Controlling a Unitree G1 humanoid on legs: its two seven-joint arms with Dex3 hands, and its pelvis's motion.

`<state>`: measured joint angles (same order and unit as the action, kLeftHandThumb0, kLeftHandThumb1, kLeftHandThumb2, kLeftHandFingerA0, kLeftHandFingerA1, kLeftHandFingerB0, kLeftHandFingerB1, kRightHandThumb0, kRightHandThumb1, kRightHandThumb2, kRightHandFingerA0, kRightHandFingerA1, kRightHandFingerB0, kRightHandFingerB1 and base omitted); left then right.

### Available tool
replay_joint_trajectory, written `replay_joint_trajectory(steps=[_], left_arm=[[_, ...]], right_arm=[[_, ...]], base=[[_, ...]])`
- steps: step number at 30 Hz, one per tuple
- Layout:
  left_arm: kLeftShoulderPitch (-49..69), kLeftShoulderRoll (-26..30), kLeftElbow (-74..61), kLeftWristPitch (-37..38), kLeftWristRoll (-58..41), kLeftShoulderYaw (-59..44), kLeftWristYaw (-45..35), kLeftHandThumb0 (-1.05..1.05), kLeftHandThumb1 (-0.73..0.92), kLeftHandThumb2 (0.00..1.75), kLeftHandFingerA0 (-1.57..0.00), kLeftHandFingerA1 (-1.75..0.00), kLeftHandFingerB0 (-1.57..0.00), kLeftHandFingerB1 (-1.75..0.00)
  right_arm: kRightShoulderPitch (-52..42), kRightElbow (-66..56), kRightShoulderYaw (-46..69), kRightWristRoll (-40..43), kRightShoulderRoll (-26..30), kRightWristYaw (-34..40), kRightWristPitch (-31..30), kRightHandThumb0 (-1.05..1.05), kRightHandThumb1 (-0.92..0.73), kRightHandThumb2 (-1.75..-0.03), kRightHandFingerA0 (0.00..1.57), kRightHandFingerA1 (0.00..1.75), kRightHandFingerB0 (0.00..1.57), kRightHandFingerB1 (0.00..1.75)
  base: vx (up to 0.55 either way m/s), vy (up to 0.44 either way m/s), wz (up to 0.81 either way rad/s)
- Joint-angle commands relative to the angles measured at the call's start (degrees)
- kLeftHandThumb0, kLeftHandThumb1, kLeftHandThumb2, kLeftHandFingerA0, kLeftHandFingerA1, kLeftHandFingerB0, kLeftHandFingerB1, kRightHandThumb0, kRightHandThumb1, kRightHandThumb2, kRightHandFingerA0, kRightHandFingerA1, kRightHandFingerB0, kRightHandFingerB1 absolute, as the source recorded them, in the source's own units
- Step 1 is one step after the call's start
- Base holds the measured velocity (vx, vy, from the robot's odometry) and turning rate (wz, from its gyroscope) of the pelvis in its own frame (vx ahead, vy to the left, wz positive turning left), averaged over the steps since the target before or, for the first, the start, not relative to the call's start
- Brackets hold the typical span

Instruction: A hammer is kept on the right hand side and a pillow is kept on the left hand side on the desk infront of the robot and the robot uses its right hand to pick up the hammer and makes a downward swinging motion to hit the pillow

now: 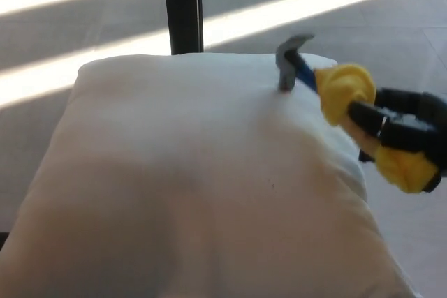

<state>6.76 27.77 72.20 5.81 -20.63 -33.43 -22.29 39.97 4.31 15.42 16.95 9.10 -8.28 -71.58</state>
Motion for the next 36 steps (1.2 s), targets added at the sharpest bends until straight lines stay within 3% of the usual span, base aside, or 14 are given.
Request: replay_joint_trajectory(steps=[1, 2, 7, 10, 11, 15, 26, 27, 29, 30, 36], left_arm=[[0.27, 1.64, -0.15, 0.74, 0.1, -0.09, 0.33, -0.62, 0.59, 0.99, -0.53, -0.68, -0.44, -0.58], [0.14, 1.61, -0.15, 0.49, 0.14, -0.03, 0.7, -0.61, 0.73, 0.61, -0.58, -0.6, -0.51, -0.45], [-0.67, 1.39, 0.62, 0.53, 0.39, 0.41, 0.32, -0.63, 0.73, 0.62, -0.58, -0.61, -0.52, -0.45], [-0.46, 1.49, 0.28, 1.35, 1.03, 1.11, 0.61, -0.63, 0.75, 0.63, -0.58, -0.6, -0.51, -0.45], [-0.29, 1.51, 0.06, 1.19, 0.82, 1.02, 0.3, -0.62, 0.76, 0.62, -0.55, -0.59, -0.49, -0.44], [-0.63, 1.5, -0.09, 0.28, -0.36, 0.12, 0.3, -0.61, 0.74, 0.62, -0.55, -0.61, -0.51, -0.47], [-0.42, 1.89, 0.31, 0.4, 0.23, 0.52, 0.25, -0.62, 0.74, 0.62, -0.57, -0.61, -0.5, -0.45], [-0.38, 1.88, 0.3, 0.43, 0.08, 0.4, -0.1, -0.62, 0.59, 0.98, -0.53, -0.69, -0.43, -0.58], [-0.15, 1.86, -0.08, 0.88, 0.17, 0.46, 0.1, -0.63, 0.57, 0.98, -0.53, -0.68, -0.43, -0.57], [-0.25, 1.91, 0.05, 0.95, 0.39, 0.61, 0.45, -0.64, 0.73, 0.62, -0.57, -0.62, -0.5, -0.45], [-0.79, 2.09, 0.28, 0.34, -0.01, 0.27, 0.29, -0.61, 0.75, 0.62, -0.57, -0.61, -0.5, -0.45]], right_arm=[[-5.4, 3.1, 1.94, 0.98, -4.48, 1.63, -0.36, -0.32, -0.87, -0.9, 0.99, 1.75, 0.65, 1.75], [-8.84, 5.65, 0.06, -0.35, -5.55, 1.44, 3.13, -0.33, -0.91, -0.85, 0.99, 1.75, 0.63, 1.75], [-13.86, 14.13, -0.36, -1.81, -8.59, 3.34, 9.04, -0.38, -0.89, -0.89, 1.09, 1.75, 0.78, 1.75], [-14.29, 18.21, -0.37, -3.35, -10.35, 6.54, 11.48, -0.45, -0.92, -0.83, 1.14, 1.75, 0.78, 1.74], [-14.69, 17.94, -1.41, -3.54, -9.81, 5.66, 12.09, -0.4, -0.88, -0.85, 1.05, 1.75, 0.69, 1.75], [-14.68, 18.25, -3.64, -2.87, -7.55, 2.75, 14.26, -0.42, -0.87, -0.88, 1.07, 1.75, 0.75, 1.75], [-11.14, 16.92, -2.86, -1.46, -4.25, 3.16, 14.03, -0.39, -0.83, -0.91, 1.02, 1.75, 0.7, 1.75], [-9.86, 16.17, -2.51, -1.38, -3.69, 3.72, 12.66, -0.39, -0.89, -0.85, 1.03, 1.75, 0.68, 1.75], [-8.68, 15.21, -2.93, -1.48, -2.98, 3.56, 12.23, -0.37, -0.87, -0.89, 1.02, 1.75, 0.69, 1.75], [-8.45, 14.7, -3.07, -1.21, -2.67, 3.03, 12.46, -0.36, -0.88, -0.9, 1.01, 1.75, 0.66, 1.75], [-5.52, 11.11, -3.81, -0.47, -1.69, 2.13, 12.92, -0.32, -0.89, -0.89, 1.01, 1.75, 0.62, 1.75]], base=[[0.0, 0.0, 0.0], [0.0, 0.0, 0.0], [0.0, 0.0, 0.0], [0.0, 0.0, 0.0], [0.0, 0.0, 0.0], [0.0, 0.0, 0.0], [0.0, 0.0, 0.0], [0.0, 0.0, 0.0], [0.0, 0.0, 0.0], [0.0, 0.0, 0.0], [0.0, 0.0, 0.0]])
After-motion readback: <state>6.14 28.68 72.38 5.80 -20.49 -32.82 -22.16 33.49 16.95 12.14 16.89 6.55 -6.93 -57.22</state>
